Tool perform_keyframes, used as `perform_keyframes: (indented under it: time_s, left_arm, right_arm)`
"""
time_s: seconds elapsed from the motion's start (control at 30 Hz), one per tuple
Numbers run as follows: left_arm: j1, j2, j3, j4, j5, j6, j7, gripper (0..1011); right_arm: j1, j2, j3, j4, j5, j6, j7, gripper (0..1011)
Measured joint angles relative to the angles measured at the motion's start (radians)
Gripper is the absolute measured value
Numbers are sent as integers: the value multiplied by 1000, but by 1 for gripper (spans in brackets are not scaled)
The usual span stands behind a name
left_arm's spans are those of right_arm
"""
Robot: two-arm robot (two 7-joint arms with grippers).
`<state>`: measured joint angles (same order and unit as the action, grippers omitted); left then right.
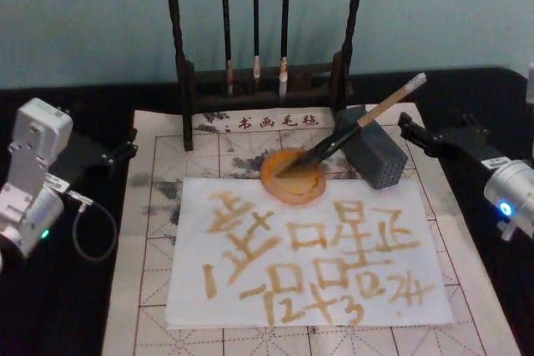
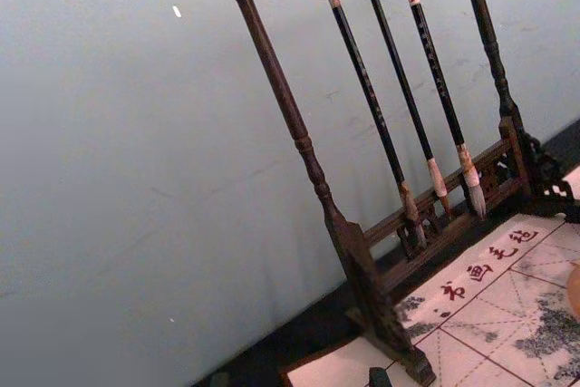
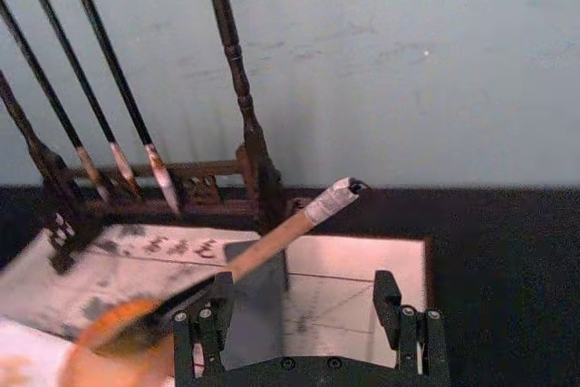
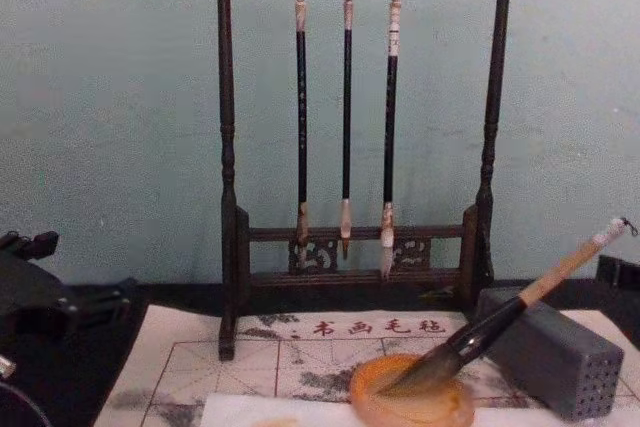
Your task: Pick up the brush from the inkstone, write on the paper, then place the brush back to its original position.
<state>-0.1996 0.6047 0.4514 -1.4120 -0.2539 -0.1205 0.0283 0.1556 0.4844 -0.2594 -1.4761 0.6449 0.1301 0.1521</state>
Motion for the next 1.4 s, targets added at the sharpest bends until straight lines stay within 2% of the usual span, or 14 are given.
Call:
perform_keyframes:
  time_s: [0.17, 0.37, 0.57, 0.63, 0.8, 1.0, 1.4]
  left_arm:
    - [0, 0, 0, 0, 0, 0, 0, 1001]
    - [0, 0, 0, 0, 0, 0, 0, 1001]
    - [0, 0, 0, 0, 0, 0, 0, 1001]
    - [0, 0, 0, 0, 0, 0, 0, 1001]
    - [0, 0, 0, 0, 0, 0, 0, 1001]
    - [0, 0, 0, 0, 0, 0, 0, 1001]
    - [0, 0, 0, 0, 0, 0, 0, 1001]
  right_arm:
    - [2, -44, 39, -11, 80, 76, 3, 1000]
    - [19, -107, 82, -11, 207, 183, -41, 1000]
    - [42, -153, 103, 8, 298, 242, -96, 1000]
    - [46, -158, 105, 11, 308, 248, -104, 1000]
    - [83, -201, 122, 50, 385, 292, -157, 1000]
    - [111, -227, 126, 86, 431, 299, -182, 1000]
    - [152, -253, 112, 142, 477, 285, -204, 1000]
